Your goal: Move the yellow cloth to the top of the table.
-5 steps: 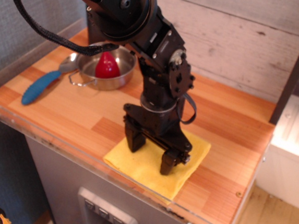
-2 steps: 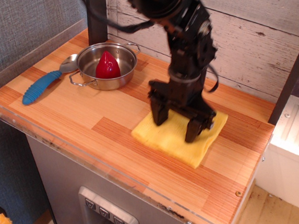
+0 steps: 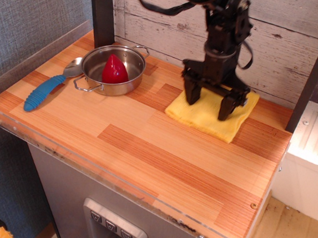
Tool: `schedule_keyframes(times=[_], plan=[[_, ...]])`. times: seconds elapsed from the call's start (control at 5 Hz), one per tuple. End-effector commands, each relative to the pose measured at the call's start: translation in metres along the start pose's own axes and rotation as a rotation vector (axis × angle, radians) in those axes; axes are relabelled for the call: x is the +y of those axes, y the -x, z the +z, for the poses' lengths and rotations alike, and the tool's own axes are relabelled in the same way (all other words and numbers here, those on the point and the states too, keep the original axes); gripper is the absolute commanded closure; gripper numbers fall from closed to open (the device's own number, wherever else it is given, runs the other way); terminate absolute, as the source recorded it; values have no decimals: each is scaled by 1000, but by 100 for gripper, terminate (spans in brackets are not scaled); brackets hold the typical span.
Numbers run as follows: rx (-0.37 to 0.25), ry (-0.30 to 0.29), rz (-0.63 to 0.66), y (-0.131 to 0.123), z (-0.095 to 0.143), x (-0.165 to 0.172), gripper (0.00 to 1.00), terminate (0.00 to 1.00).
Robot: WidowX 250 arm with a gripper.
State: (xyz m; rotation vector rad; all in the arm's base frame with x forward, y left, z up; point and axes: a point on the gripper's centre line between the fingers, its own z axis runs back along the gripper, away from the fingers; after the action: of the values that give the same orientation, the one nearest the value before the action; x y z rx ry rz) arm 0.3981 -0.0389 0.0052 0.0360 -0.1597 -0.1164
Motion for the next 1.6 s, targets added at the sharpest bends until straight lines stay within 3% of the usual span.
schedule_keyframes(times=[0.0, 0.4, 0.8, 1.0, 1.2, 1.4], plan=[[24, -4, 0, -6, -4, -7, 0, 0], [-111, 3, 32, -25, 73, -4, 0, 0], [-140, 33, 30, -25, 111, -4, 0, 0], [-102, 22, 27, 6, 124, 4, 0, 0], [-68, 20, 34, 53, 125, 22, 0, 0], [-30, -23, 66, 92, 113, 42, 0, 0]])
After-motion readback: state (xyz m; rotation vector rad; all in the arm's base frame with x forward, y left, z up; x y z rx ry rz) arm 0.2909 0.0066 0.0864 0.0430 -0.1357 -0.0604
